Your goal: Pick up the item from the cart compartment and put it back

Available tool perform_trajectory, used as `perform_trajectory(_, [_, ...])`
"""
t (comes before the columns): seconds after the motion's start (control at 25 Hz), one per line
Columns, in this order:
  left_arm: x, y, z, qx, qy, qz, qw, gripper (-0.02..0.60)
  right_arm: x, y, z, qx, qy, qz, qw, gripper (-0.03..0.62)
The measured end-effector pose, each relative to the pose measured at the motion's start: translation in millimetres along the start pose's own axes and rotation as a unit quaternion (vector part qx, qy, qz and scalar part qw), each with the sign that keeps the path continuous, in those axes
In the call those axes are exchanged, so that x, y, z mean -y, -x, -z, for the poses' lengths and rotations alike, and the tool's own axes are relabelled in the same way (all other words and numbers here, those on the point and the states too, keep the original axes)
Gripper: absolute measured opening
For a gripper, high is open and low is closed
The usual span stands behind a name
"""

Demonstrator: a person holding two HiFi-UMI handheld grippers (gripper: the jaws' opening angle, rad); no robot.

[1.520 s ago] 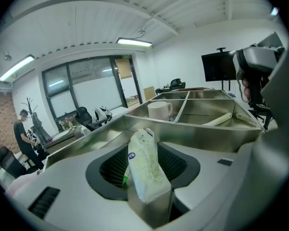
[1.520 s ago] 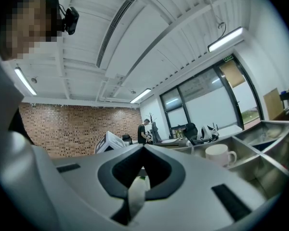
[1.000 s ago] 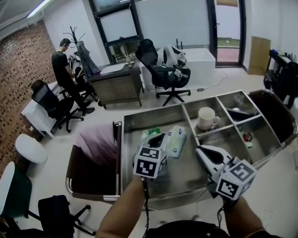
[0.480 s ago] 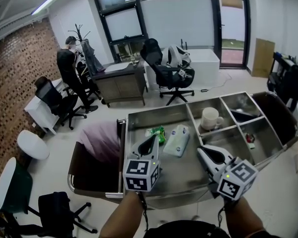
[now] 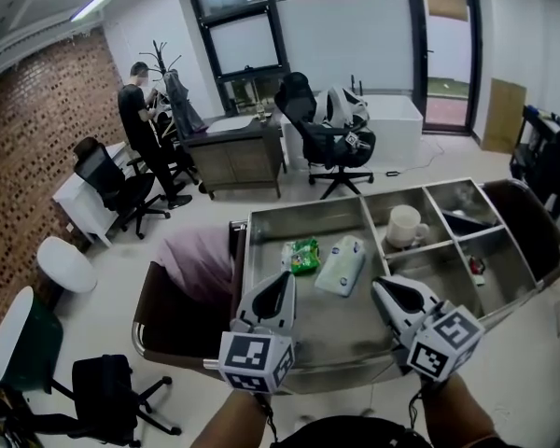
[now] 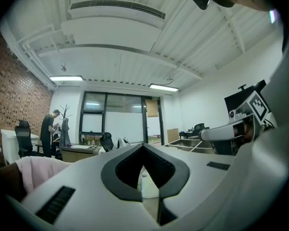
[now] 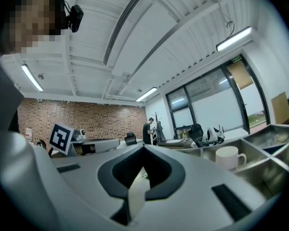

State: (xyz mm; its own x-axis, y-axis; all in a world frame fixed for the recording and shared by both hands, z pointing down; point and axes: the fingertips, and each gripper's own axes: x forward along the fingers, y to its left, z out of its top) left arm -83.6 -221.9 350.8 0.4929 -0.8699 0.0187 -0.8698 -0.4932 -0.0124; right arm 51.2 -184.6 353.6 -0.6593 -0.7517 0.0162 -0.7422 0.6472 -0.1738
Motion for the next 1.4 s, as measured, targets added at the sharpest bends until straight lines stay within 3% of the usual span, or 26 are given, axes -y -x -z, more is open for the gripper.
perform_trajectory(0.24, [-5,33,-8,0.041,-0.010,-0.028,0.9987,-0.002,1,2,1,0.007,-0.010,0.004,1.000,0.017])
perform_trajectory(0.56, [-6,43,20,0.018,-0.007,-0.034,0.9993,-0.002,3,4,10,0.003,-0.019,0.006,1.000,0.015])
perform_trajectory(1.4, [-3,43,18,0.011,-0.009,-0.028,0.9995,-0.002,-7,4,6,-0.004,0.003,0.002,1.000,0.014])
